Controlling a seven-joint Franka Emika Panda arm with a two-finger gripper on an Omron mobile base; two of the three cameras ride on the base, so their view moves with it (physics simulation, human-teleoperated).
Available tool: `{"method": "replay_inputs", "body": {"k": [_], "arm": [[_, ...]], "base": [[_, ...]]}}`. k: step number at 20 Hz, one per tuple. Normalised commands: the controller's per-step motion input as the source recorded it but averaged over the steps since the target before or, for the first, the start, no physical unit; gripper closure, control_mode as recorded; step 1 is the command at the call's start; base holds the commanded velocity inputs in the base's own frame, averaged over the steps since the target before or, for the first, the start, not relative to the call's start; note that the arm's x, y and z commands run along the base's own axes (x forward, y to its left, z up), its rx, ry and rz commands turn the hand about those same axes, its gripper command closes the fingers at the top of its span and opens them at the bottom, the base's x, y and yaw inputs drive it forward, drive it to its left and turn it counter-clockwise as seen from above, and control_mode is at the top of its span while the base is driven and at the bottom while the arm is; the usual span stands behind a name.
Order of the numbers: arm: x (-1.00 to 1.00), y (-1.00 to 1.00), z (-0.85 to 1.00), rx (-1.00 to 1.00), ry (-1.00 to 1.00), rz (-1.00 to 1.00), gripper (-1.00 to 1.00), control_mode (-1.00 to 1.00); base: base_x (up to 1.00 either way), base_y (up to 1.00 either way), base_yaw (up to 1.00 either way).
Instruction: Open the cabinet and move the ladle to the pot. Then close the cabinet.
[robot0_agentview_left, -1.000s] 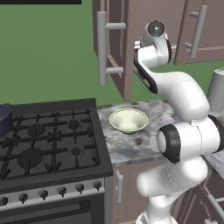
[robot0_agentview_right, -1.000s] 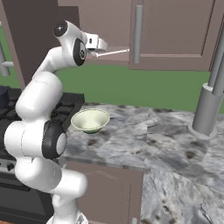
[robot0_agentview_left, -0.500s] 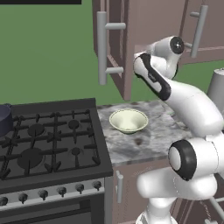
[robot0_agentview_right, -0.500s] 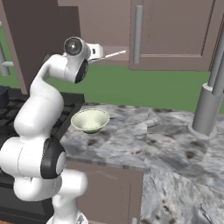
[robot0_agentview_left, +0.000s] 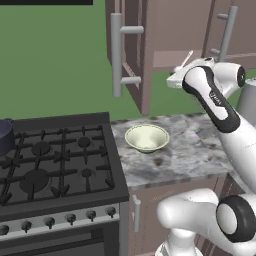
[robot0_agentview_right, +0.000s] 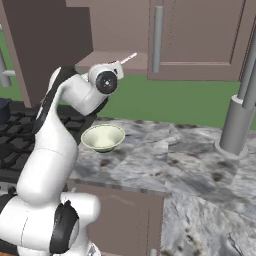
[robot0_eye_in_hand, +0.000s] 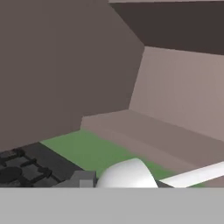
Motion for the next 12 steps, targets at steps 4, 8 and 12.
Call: {"method": "replay_inputs", "body": {"k": [4,8,12], "arm": [[-1.00,-0.01,0.12,-0.07,-0.11,0.01,1.00,-1.00],[-1.00,-0.05,0.23,-0.08,-0.04,0.00,1.00,-1.00],[-1.00,-0.01,0.27,-0.05,-0.01,-0.01,1.00,-1.00]], "base": [[0.00,0.00,0.00],[0.00,0.00,0.00],[0.00,0.00,0.00]]}}
